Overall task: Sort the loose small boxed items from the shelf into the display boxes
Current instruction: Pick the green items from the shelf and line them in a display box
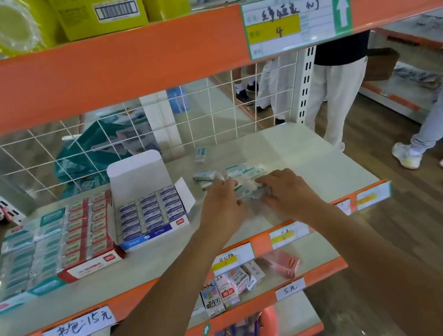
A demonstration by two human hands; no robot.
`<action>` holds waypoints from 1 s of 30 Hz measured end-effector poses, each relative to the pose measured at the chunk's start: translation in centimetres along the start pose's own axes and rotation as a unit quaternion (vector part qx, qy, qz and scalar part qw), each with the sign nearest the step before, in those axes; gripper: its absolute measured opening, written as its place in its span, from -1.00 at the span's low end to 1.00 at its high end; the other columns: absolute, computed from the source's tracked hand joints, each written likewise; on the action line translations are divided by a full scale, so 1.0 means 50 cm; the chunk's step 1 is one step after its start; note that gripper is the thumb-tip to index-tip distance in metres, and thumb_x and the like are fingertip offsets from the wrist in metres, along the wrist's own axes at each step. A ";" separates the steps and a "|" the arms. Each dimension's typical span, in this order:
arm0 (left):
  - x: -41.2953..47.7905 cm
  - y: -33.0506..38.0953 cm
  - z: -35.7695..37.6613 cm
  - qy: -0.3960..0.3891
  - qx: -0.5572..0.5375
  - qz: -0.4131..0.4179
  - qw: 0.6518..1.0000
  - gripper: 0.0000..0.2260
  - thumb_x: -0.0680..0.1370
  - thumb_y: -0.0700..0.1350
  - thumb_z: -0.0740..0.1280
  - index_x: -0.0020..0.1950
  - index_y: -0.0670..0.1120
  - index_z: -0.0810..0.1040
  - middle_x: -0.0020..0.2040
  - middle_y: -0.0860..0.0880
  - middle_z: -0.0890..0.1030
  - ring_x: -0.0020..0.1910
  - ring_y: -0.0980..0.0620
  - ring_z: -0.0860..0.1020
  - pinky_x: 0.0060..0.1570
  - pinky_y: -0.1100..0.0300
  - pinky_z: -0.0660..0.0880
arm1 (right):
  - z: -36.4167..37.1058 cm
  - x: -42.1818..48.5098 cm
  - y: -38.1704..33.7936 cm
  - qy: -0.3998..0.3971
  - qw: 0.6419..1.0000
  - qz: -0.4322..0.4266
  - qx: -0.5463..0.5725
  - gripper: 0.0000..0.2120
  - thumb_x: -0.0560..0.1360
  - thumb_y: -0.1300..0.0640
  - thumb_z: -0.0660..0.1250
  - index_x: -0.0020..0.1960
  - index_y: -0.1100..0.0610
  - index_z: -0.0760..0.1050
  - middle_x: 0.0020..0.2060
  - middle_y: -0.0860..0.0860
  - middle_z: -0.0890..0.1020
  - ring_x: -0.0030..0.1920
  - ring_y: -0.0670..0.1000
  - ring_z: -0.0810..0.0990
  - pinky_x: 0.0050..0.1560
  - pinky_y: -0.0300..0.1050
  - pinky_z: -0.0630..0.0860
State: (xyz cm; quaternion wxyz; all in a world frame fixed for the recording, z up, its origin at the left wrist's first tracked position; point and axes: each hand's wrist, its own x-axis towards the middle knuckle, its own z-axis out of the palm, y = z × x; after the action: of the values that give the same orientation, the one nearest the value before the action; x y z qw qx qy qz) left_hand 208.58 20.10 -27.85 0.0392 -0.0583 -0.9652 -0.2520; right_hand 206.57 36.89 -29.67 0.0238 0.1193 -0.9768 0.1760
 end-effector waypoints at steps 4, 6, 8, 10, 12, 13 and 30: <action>-0.004 -0.022 -0.032 0.003 -0.006 -0.006 1.000 -0.69 0.47 -0.14 0.32 0.21 -0.11 0.53 0.19 -0.11 0.45 0.11 -0.08 0.47 0.03 0.10 0.45 | 0.000 0.013 -0.037 -0.021 0.999 -0.012 0.028 -0.55 0.50 0.08 0.34 0.39 0.03 0.41 0.18 0.02 0.57 0.23 0.08 0.38 0.22 -0.02 0.38; -0.006 -0.037 -0.058 0.015 -0.014 -0.006 1.000 -0.67 0.46 -0.15 0.33 0.22 -0.12 0.53 0.16 -0.12 0.45 0.12 -0.07 0.47 0.04 0.15 0.43 | 0.002 0.017 -0.063 0.009 0.999 -0.028 0.020 -0.56 0.49 0.09 0.34 0.36 0.04 0.44 0.16 0.06 0.56 0.22 0.11 0.40 0.21 -0.01 0.39; -0.013 -0.053 -0.085 0.028 -0.023 -0.016 0.999 -0.66 0.47 -0.13 0.34 0.24 -0.12 0.52 0.15 -0.11 0.43 0.12 -0.05 0.45 0.07 0.17 0.41 | 0.000 0.021 -0.090 0.046 0.997 -0.041 0.041 -0.59 0.46 0.13 0.34 0.31 0.09 0.49 0.10 0.12 0.56 0.17 0.15 0.44 0.16 -0.05 0.39; -0.017 -0.075 -0.106 0.048 -0.032 -0.025 0.998 -0.70 0.47 -0.11 0.34 0.19 -0.13 0.53 0.08 -0.11 0.45 0.04 -0.05 0.48 -0.04 0.21 0.37 | -0.001 0.029 -0.117 0.061 0.994 -0.057 0.077 -0.60 0.43 0.16 0.36 0.27 0.11 0.52 0.02 0.14 0.55 0.10 0.15 0.49 0.09 -0.09 0.40; -0.022 -0.096 -0.125 0.060 -0.046 -0.038 0.996 -0.74 0.47 -0.10 0.34 0.12 -0.15 0.55 0.00 -0.09 0.47 -0.05 -0.03 0.49 -0.13 0.25 0.31 | -0.001 0.038 -0.149 0.073 0.989 -0.068 0.105 -0.59 0.42 0.16 0.37 0.26 0.11 0.53 -0.02 0.13 0.52 0.03 0.14 0.52 0.05 -0.10 0.43; -0.024 -0.105 -0.134 0.064 -0.052 -0.046 0.996 -0.76 0.46 -0.09 0.33 0.08 -0.16 0.55 -0.03 -0.08 0.48 -0.08 -0.02 0.49 -0.16 0.25 0.30 | 0.000 0.042 -0.166 0.083 0.987 -0.076 0.116 -0.59 0.41 0.16 0.39 0.26 0.12 0.53 -0.03 0.13 0.52 0.00 0.15 0.54 0.04 -0.08 0.46; -0.092 -0.256 -0.271 0.068 -0.150 -0.122 0.979 -0.69 0.43 -0.22 0.41 0.07 -0.02 0.38 -0.07 0.06 0.51 -0.08 0.07 0.52 -0.23 0.36 0.44 | 0.019 0.097 -0.410 0.072 0.963 -0.204 0.163 -0.65 0.40 0.20 0.47 0.14 0.14 0.47 -0.03 0.01 0.56 -0.06 -0.04 0.54 -0.04 -0.12 0.54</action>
State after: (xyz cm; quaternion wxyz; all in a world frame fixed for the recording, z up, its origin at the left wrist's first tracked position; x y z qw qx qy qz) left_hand 212.08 1.94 -22.72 0.0645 0.0723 -0.9113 -0.4001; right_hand 206.84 16.80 -23.21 0.1098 0.3055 -0.8857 0.3319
